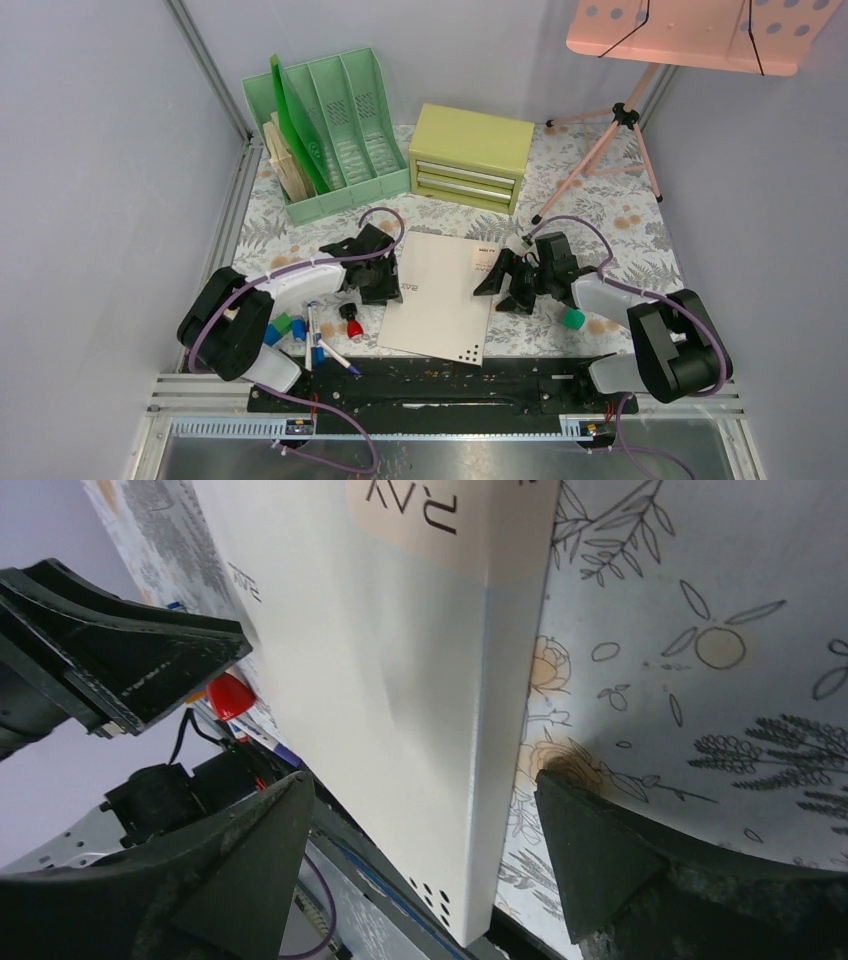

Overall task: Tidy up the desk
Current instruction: Pick up the folder from the corner of the board.

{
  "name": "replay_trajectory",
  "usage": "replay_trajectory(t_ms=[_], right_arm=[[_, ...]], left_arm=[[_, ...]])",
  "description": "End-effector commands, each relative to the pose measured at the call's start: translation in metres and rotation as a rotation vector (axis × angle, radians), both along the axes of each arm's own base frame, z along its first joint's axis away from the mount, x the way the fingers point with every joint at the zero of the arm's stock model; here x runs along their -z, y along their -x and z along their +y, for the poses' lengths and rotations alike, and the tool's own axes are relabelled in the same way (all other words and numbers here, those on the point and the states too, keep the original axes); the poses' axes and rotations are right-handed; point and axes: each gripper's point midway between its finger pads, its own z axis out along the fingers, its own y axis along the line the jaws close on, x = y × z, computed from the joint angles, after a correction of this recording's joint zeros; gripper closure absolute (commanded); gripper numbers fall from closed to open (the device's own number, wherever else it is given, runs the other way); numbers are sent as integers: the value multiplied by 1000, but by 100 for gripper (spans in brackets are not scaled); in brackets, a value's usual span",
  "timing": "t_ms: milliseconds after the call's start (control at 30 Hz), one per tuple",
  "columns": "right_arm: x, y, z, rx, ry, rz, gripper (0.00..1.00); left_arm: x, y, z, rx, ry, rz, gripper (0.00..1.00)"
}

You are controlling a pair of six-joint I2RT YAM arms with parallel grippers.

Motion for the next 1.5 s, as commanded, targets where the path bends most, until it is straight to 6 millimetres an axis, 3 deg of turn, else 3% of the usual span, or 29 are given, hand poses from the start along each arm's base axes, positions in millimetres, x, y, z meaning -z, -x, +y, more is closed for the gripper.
replay_trajectory(t_ms=[0,267,800,1167,1467], right_arm=[[39,9,-19,65,117,57,10],[26,-2,-1,87,-24,2,10],[-72,18,33,-42,-447,-178,12],[-106,2,50,-13,-622,-242,16],[-107,8,53,-38,-614,-244,18]], left_arm=[[13,12,2,11,9,29,58],[15,17,-5,8,38,42,67],[30,25,-3,18,20,71,73],[28,30,-6,28,32,66,74],[30,33,-7,35,37,71,74]])
